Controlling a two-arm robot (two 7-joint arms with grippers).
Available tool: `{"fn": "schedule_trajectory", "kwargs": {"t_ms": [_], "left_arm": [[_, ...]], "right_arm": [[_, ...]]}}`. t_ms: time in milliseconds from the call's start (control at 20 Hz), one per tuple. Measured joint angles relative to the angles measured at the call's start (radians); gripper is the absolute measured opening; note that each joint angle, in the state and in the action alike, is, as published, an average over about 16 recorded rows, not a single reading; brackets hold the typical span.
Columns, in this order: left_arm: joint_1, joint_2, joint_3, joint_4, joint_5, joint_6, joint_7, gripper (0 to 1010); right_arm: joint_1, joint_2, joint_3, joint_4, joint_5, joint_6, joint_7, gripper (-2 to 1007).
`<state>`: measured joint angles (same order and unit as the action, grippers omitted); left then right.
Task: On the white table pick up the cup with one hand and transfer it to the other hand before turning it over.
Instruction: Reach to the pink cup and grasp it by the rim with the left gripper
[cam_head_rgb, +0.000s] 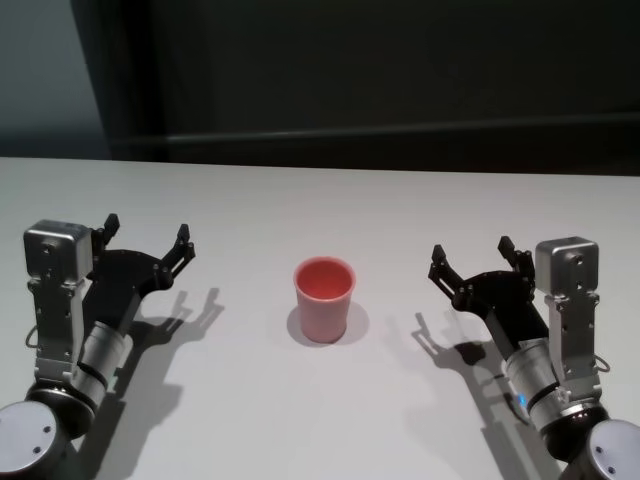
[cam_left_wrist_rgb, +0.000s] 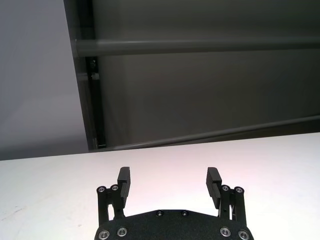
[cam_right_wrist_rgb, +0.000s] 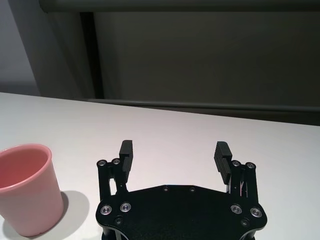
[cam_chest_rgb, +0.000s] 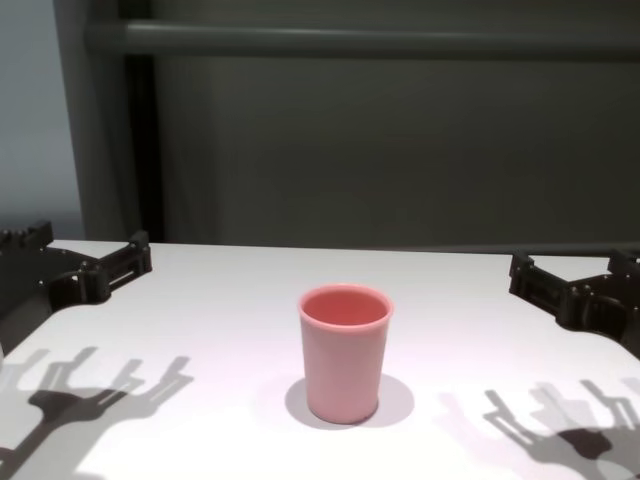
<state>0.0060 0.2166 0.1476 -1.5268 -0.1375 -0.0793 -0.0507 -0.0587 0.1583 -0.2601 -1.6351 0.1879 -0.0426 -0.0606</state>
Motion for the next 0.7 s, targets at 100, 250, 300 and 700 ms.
{"fn": "schedule_trajectory", "kwargs": {"t_ms": [100,250,300,700], "left_arm": [[0.000,0.000,0.000,0.000,0.000,0.000,0.000,1001],[0.000,0.000,0.000,0.000,0.000,0.000,0.000,1001],[0.000,0.000,0.000,0.000,0.000,0.000,0.000,1001],[0.000,0.000,0.000,0.000,0.000,0.000,0.000,1001]], "right_arm": [[0.000,0.000,0.000,0.000,0.000,0.000,0.000,1000],[0.000,0.000,0.000,0.000,0.000,0.000,0.000,1000],[0.000,0.000,0.000,0.000,0.000,0.000,0.000,1000],[0.000,0.000,0.000,0.000,0.000,0.000,0.000,1000]]}}
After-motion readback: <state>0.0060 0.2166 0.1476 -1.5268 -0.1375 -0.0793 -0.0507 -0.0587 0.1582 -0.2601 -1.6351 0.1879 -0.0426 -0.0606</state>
